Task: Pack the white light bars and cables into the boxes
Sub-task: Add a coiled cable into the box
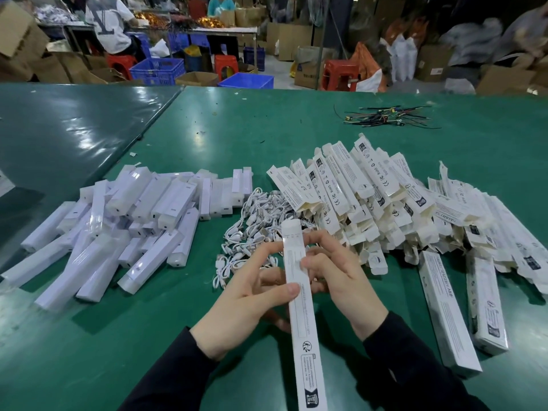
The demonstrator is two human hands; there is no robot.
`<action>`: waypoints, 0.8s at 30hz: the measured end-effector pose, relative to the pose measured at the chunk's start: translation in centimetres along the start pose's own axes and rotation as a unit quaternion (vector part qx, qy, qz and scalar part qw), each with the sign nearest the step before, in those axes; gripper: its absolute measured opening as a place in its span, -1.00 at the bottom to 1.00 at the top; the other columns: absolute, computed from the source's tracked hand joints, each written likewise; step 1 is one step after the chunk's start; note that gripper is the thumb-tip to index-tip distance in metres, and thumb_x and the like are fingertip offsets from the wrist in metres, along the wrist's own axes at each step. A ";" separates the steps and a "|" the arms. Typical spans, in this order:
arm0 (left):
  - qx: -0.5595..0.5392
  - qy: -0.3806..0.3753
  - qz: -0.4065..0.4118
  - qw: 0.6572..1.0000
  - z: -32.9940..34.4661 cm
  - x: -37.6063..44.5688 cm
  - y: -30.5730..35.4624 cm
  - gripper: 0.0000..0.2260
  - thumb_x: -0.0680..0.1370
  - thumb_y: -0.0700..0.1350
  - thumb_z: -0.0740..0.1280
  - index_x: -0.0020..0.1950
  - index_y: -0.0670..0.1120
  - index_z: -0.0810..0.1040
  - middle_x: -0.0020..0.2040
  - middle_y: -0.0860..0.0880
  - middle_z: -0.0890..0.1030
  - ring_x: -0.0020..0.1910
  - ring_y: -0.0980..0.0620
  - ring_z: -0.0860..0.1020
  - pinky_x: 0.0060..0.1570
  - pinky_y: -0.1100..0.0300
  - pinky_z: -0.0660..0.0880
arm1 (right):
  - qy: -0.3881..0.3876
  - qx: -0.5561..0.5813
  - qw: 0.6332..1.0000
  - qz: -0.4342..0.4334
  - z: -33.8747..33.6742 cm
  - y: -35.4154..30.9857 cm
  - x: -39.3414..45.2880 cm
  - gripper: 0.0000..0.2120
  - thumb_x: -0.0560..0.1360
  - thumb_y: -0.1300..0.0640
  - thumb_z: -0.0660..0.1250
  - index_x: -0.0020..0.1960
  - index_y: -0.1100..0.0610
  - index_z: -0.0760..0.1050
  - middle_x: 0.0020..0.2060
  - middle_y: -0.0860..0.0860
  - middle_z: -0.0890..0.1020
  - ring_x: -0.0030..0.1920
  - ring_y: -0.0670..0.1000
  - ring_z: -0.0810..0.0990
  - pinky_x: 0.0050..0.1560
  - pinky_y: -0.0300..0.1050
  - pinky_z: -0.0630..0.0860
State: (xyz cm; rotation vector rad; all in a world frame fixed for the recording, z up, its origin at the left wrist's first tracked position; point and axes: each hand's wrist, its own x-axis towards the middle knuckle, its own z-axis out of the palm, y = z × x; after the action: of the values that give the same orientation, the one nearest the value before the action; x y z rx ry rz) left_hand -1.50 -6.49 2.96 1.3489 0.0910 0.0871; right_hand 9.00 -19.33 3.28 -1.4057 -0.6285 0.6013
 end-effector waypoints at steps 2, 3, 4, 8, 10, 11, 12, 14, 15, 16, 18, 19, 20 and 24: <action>0.005 -0.004 0.000 1.000 -0.1 0.0 0.0 -0.58 0.47 -0.22 0.36 0.31 -0.06 0.39 -0.07 -0.28 0.62 -0.21 -0.08 0.61 -0.38 0.14 0.54 | 0.013 -0.007 1.000 -0.005 0.0 0.1 0.1 -0.87 0.40 0.10 0.29 -0.06 0.05 0.52 -0.29 0.00 0.62 -0.34 -0.08 0.55 -0.38 -0.23 0.50; 0.009 -0.003 0.001 1.000 -0.3 0.0 -0.1 -0.58 0.47 -0.22 0.37 0.31 -0.07 0.39 -0.07 -0.33 0.60 -0.22 -0.12 0.60 -0.38 0.13 0.54 | 0.030 -0.014 0.999 -0.011 -0.1 0.2 0.1 -0.86 0.41 0.06 0.31 -0.04 0.00 0.53 -0.22 0.03 0.63 -0.29 -0.05 0.57 -0.34 -0.20 0.52; 0.014 -0.001 0.002 1.000 -0.4 0.0 -0.2 -0.59 0.47 -0.23 0.37 0.30 -0.07 0.40 -0.11 -0.33 0.58 -0.23 -0.15 0.58 -0.38 0.11 0.54 | 0.050 -0.020 0.998 -0.022 -0.2 0.3 0.1 -0.84 0.42 0.02 0.33 0.00 -0.07 0.54 -0.15 0.04 0.64 -0.24 -0.04 0.59 -0.29 -0.16 0.53; 0.049 0.003 0.008 0.999 -0.5 0.1 -0.7 -0.60 0.46 -0.23 0.39 0.25 -0.05 0.41 -0.26 -0.08 0.57 -0.27 -0.15 0.55 -0.35 0.09 0.53 | 0.055 -0.055 0.994 -0.081 -0.3 0.4 0.1 -0.82 0.47 0.05 0.38 0.05 -0.13 0.62 -0.13 -0.07 0.67 -0.20 -0.09 0.60 -0.24 -0.24 0.53; 0.093 0.014 0.014 0.995 -0.5 0.0 -0.7 -0.60 0.44 -0.20 0.40 0.25 -0.02 0.42 -0.31 0.02 0.56 -0.29 -0.02 0.54 -0.31 0.19 0.50 | 0.050 -0.061 0.992 -0.099 -0.1 0.4 0.0 -0.90 0.49 0.13 0.40 -0.03 0.00 0.66 -0.21 -0.02 0.68 -0.26 -0.13 0.58 -0.27 -0.29 0.50; 0.127 0.027 0.021 0.991 -0.6 0.0 -0.7 -0.61 0.44 -0.16 0.41 0.24 -0.01 0.44 -0.33 0.06 0.54 -0.32 0.04 0.51 -0.29 0.27 0.45 | 0.063 -0.064 0.991 -0.101 0.0 0.4 0.0 -0.92 0.49 0.11 0.40 -0.04 0.00 0.65 -0.21 -0.02 0.68 -0.26 -0.13 0.58 -0.27 -0.27 0.51; 0.164 0.044 0.031 0.985 -0.7 -0.1 -0.7 -0.62 0.43 -0.12 0.41 0.23 0.03 0.47 -0.35 0.07 0.51 -0.34 0.08 0.47 -0.28 0.31 0.40 | 0.081 -0.062 0.990 -0.101 0.1 0.4 -0.1 -0.91 0.47 0.08 0.40 -0.03 -0.04 0.62 -0.21 -0.04 0.67 -0.25 -0.12 0.59 -0.26 -0.26 0.51; 0.229 0.068 0.060 0.969 -0.7 -0.3 -0.6 -0.67 0.43 -0.02 0.40 0.19 0.09 0.50 -0.38 0.08 0.45 -0.36 0.08 0.41 -0.29 0.28 0.35 | 0.106 -0.043 0.988 -0.102 -0.1 0.4 -0.2 -0.83 0.46 0.05 0.39 0.03 -0.14 0.56 -0.18 -0.07 0.64 -0.23 -0.11 0.58 -0.26 -0.24 0.53; 0.250 0.071 0.076 0.963 -0.6 -0.5 -0.6 -0.69 0.43 0.02 0.38 0.16 0.11 0.51 -0.39 0.08 0.43 -0.37 0.08 0.39 -0.31 0.26 0.34 | 0.104 -0.046 0.988 -0.107 -0.2 0.3 -0.2 -0.79 0.47 0.06 0.38 0.06 -0.17 0.55 -0.16 -0.07 0.64 -0.23 -0.10 0.57 -0.25 -0.23 0.54; 0.267 0.073 0.090 0.957 -0.5 -0.6 -0.6 -0.72 0.43 0.06 0.36 0.14 0.12 0.51 -0.40 0.08 0.42 -0.38 0.07 0.38 -0.34 0.25 0.34 | 0.094 -0.058 0.988 -0.112 -0.3 0.2 -0.2 -0.79 0.49 0.10 0.39 0.07 -0.16 0.58 -0.14 -0.07 0.65 -0.22 -0.09 0.57 -0.23 -0.21 0.54; 0.294 0.081 0.097 0.947 -0.1 -0.6 -0.7 -0.78 0.48 0.05 0.34 0.10 0.07 0.50 -0.37 0.04 0.43 -0.34 -0.02 0.43 -0.32 0.13 0.41 | 0.076 -0.073 0.988 -0.116 -0.1 0.1 -0.2 -0.80 0.52 0.24 0.40 0.00 -0.05 0.66 -0.12 -0.03 0.69 -0.20 -0.06 0.59 -0.18 -0.22 0.53; 0.293 0.084 0.083 0.949 0.1 -0.6 -0.7 -0.82 0.52 0.02 0.33 0.10 0.04 0.50 -0.33 0.01 0.48 -0.29 -0.05 0.50 -0.24 0.04 0.49 | 0.081 -0.068 0.988 -0.115 -0.1 0.2 -0.2 -0.78 0.51 0.31 0.40 -0.05 0.00 0.69 -0.13 -0.01 0.71 -0.18 -0.06 0.62 -0.16 -0.24 0.54; 0.268 0.082 0.056 0.958 0.4 -0.6 -0.6 -0.86 0.56 -0.04 0.32 0.11 0.01 0.48 -0.26 -0.03 0.54 -0.23 -0.07 0.57 -0.13 -0.06 0.56 | 0.090 -0.053 0.988 -0.111 0.0 0.2 -0.2 -0.76 0.49 0.35 0.39 -0.09 0.04 0.70 -0.14 0.01 0.72 -0.16 -0.06 0.64 -0.13 -0.26 0.54; 0.025 0.050 -0.031 0.998 1.5 -0.5 -0.2 -0.68 0.52 -0.12 0.33 0.24 -0.12 0.38 -0.02 -0.11 0.69 -0.12 -0.26 0.68 -0.05 -0.30 0.53 | 0.111 0.055 0.990 -0.070 0.0 0.0 -0.2 -0.83 0.42 0.30 0.44 -0.11 0.06 0.71 -0.14 0.04 0.73 -0.14 -0.09 0.67 -0.14 -0.29 0.55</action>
State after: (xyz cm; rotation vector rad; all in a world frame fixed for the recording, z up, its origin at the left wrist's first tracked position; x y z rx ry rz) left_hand -1.79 -7.99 3.12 1.3905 0.2211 0.1001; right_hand 8.84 -19.50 3.29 -1.2908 -0.5030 0.3566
